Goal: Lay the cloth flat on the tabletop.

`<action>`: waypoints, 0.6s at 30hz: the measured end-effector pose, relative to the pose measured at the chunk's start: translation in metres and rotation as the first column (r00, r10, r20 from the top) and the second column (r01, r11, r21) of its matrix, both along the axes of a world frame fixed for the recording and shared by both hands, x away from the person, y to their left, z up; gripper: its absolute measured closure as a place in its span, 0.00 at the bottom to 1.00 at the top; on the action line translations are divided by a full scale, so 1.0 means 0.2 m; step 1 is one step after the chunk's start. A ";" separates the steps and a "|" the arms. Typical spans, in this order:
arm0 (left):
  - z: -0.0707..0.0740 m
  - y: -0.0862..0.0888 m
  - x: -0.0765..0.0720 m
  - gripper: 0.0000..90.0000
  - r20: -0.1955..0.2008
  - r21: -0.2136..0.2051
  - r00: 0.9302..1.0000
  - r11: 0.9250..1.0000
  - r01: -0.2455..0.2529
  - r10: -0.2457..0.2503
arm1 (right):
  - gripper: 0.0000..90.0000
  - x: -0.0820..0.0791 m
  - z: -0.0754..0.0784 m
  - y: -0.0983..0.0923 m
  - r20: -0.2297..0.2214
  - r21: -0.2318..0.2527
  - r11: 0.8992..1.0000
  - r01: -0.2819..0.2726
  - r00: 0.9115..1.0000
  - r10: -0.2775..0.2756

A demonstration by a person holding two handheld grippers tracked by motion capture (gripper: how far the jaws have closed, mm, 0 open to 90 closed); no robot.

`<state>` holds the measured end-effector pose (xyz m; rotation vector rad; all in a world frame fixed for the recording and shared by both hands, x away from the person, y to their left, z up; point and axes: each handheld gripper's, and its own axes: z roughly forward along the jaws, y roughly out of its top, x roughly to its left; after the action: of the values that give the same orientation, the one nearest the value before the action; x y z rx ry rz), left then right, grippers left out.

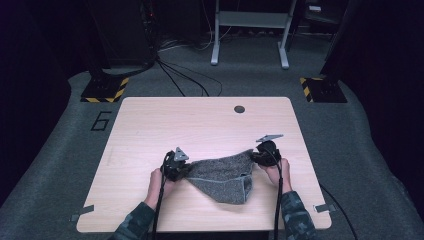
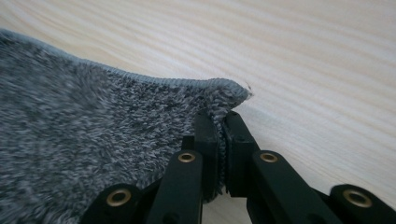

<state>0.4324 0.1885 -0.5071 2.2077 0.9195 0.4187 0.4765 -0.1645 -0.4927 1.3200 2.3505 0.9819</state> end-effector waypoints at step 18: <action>0.37 0.11 0.02 0.96 0.146 -0.074 0.989 0.997 -0.028 0.039 | 0.96 -0.14 0.41 0.01 0.235 0.059 0.998 -0.019 0.972 0.005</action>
<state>0.4359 0.2105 -0.4327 2.0690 0.8794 0.5490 0.4484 -0.1616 -0.4097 1.1415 2.1683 1.1539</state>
